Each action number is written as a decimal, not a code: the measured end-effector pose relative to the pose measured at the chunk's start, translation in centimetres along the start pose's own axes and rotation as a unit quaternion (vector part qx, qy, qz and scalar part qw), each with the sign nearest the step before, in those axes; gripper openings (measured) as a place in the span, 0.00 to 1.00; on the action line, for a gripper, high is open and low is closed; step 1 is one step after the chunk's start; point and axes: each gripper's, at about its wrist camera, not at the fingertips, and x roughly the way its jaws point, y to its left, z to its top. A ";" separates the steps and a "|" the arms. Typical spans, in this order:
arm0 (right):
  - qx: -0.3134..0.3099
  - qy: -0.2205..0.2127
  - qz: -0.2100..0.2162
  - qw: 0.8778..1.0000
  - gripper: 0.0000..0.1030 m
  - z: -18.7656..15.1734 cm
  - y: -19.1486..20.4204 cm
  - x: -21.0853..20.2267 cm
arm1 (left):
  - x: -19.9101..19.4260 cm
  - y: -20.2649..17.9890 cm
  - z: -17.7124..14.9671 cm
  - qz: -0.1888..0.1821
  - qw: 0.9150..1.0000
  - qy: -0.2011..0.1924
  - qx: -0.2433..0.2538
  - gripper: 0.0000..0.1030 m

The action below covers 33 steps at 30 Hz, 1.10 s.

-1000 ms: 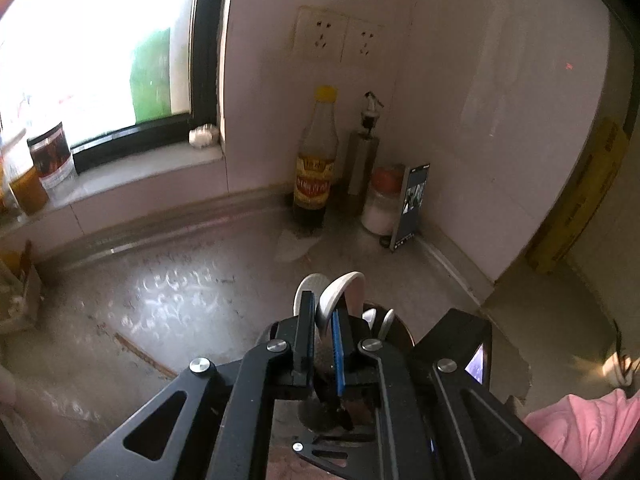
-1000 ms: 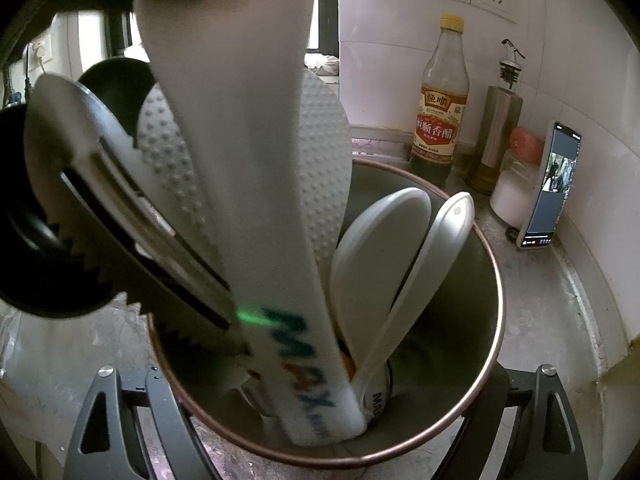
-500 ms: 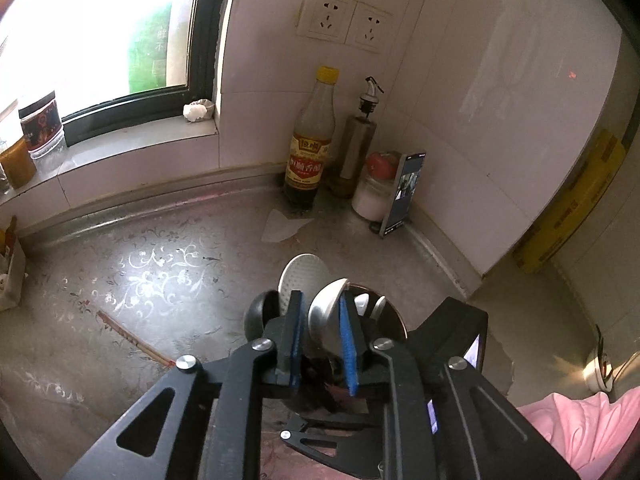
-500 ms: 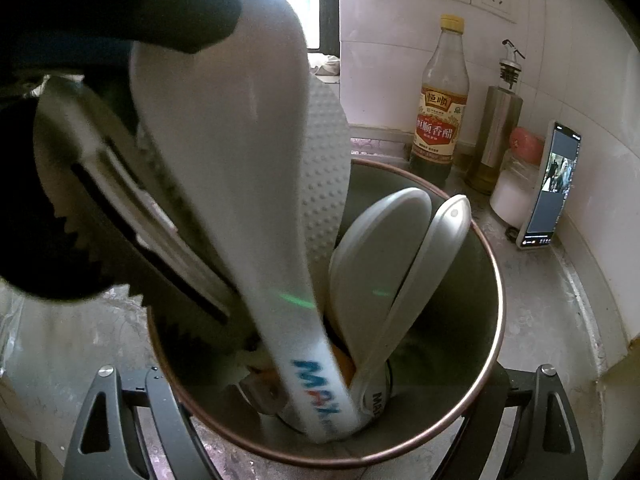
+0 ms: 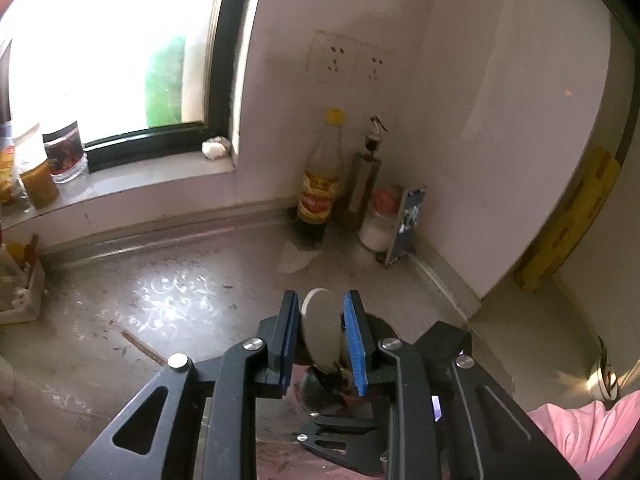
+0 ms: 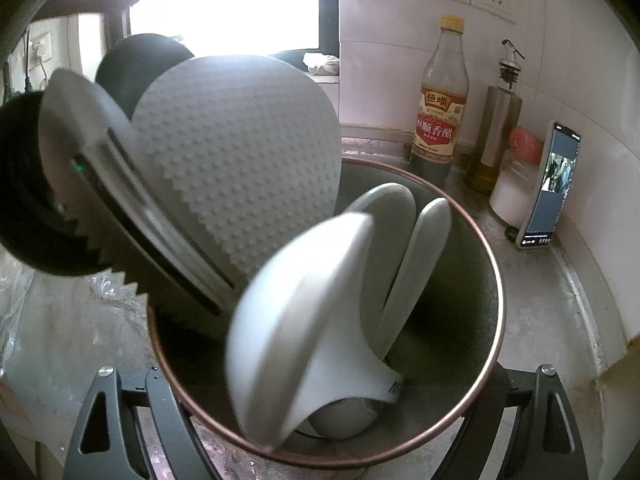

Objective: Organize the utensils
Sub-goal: 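Lower the white soup spoon into the steel holder and open the left gripper, then move the open left gripper down to the chopsticks on the counter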

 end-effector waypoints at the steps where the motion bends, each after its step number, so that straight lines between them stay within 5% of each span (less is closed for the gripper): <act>1: 0.000 0.000 0.000 1.000 0.88 0.0 0.0 0.0 | -0.4 0.3 0.1 0.006 1.000 -0.006 -0.004 0.26; 10: -0.001 0.000 0.000 1.000 0.88 0.0 0.0 0.0 | -2.4 4.4 -0.4 0.058 0.996 -0.028 -0.059 0.33; 15: 0.000 0.000 0.000 1.000 0.88 0.0 0.0 0.0 | -3.3 7.4 -1.2 0.094 0.989 -0.034 -0.106 0.46; 18: -0.001 0.000 0.001 1.000 0.88 0.0 0.0 0.0 | -3.4 9.5 -2.1 0.120 0.982 -0.024 -0.144 0.60; 33: -0.001 0.001 0.000 1.000 0.88 0.1 0.0 -0.1 | -2.2 17.6 -8.3 0.174 0.938 0.033 -0.297 0.60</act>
